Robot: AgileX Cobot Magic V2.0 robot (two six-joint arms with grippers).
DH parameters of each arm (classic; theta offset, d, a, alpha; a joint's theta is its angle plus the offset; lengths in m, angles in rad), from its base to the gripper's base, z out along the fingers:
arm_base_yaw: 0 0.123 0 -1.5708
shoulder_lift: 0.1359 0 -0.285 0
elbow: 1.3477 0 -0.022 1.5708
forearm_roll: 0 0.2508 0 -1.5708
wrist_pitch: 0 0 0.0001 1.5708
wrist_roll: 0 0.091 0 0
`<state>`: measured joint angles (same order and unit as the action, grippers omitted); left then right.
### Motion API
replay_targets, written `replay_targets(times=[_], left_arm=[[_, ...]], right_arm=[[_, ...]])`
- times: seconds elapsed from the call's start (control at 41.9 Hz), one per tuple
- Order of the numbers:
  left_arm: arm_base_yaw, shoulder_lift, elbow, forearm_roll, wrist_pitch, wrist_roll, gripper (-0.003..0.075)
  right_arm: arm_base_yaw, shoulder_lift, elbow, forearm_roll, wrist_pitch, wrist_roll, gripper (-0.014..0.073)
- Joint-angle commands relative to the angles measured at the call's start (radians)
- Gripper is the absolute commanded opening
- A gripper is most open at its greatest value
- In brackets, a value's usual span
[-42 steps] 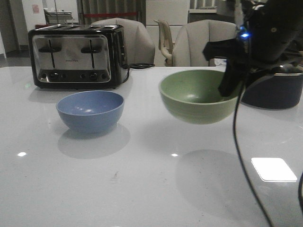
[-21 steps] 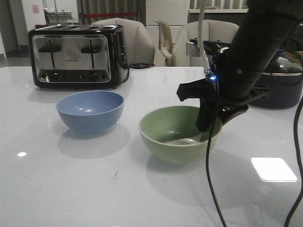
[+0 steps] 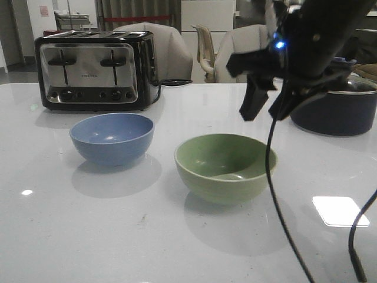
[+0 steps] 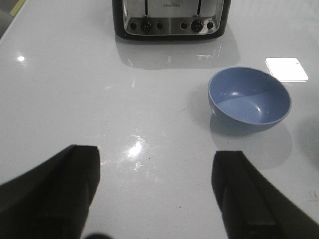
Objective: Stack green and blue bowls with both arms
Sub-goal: 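Release the green bowl and withdraw the right gripper, then lower the left gripper onto the rim of the light blue bowl and grasp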
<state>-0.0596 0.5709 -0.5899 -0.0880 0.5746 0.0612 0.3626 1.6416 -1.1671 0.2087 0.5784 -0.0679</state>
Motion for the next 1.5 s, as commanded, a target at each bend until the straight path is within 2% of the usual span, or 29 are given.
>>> replay_targets(times=[0.0,0.143,0.334,0.597,0.836,1.123,1.481], left_arm=[[-0.001,0.014,-0.04,-0.007,-0.08,0.026,0.0533],[-0.015,0.064,-0.075,-0.015,-0.078,0.029,0.0533],[-0.087,0.188,-0.123,-0.015,-0.08,0.045,0.0533],[-0.178,0.457,-0.23,-0.015,-0.074,0.044,0.0533],[-0.184,0.753,-0.408,-0.053,-0.024,0.044,0.0533],[-0.185,1.088,-0.67,-0.063,0.035,0.044,0.0533],[-0.185,1.369,-0.897,-0.075,0.047,0.044,0.0532]], right_arm=[[0.01,-0.151,0.002,-0.002,0.006,-0.066,0.0421],[0.029,-0.318,0.108,-0.031,0.007,-0.085,0.0421],[0.029,-0.542,0.281,-0.041,0.008,-0.085,0.0421],[0.029,-0.753,0.436,-0.041,0.023,-0.084,0.0421],[0.029,-0.78,0.447,-0.041,0.092,-0.084,0.0421],[0.029,-0.778,0.447,-0.041,0.095,-0.084,0.0421],[0.029,-0.778,0.447,-0.041,0.095,-0.084,0.0421]])
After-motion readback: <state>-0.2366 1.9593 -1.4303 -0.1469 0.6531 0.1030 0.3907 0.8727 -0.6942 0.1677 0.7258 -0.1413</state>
